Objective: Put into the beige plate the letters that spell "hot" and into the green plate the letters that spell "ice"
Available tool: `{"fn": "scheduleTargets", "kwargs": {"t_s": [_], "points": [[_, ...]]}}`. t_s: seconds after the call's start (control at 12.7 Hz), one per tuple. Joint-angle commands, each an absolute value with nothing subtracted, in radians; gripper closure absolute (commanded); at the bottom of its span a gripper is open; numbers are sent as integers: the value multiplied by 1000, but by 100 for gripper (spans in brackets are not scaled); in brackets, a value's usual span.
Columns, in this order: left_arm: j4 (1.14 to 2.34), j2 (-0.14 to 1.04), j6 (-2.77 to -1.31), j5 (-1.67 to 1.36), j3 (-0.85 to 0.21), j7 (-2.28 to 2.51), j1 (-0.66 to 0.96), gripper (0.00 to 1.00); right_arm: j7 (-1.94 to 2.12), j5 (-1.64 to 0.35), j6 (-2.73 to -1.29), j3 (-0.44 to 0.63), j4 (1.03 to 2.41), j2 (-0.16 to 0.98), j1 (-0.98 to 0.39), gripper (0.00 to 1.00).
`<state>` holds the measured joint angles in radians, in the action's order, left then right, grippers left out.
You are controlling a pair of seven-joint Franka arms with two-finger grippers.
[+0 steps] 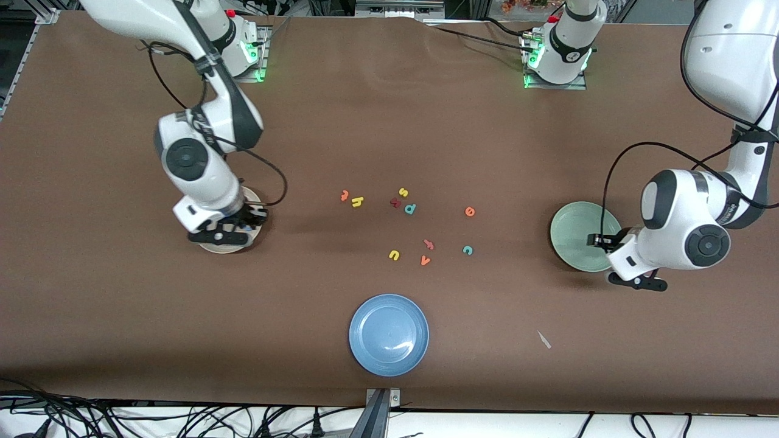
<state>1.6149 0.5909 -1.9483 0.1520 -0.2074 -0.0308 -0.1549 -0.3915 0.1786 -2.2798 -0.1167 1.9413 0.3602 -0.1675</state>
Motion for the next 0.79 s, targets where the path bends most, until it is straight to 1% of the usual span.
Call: {"fn": "scheduleTargets", "kwargs": {"t_s": [0.0, 0.08, 0.16, 0.24, 0.31, 0.39, 0.55, 0.71], "points": [[1614, 535, -1924, 106, -316, 154, -153, 0, -218, 172, -2307, -130, 2043, 308, -65, 96], [1594, 540, -1925, 62, -349, 261, -144, 0, -206, 160, -2327, -130, 2074, 298, -55, 96], [1586, 552, -1937, 42, -369, 369, -120, 0, -206, 158, -2354, -130, 2095, 296, -48, 86], [1565, 572, -1942, 37, -370, 453, -68, 0, -206, 158, -2376, -130, 2105, 296, -46, 68], [1537, 601, -1944, 38, -370, 535, -23, 0, -210, 156, -2379, -130, 2106, 296, -45, 44], [1516, 627, -1971, 38, -370, 620, 3, 0, -215, 155, -2379, -130, 2106, 296, -46, 37], [1513, 679, -2093, 50, -368, 762, 61, 0, -222, 146, -2379, -130, 2106, 296, -46, 37], [1517, 722, -2201, 51, -362, 819, 101, 0, -224, 86, -2379, -140, 2103, 298, -48, 37]]}}
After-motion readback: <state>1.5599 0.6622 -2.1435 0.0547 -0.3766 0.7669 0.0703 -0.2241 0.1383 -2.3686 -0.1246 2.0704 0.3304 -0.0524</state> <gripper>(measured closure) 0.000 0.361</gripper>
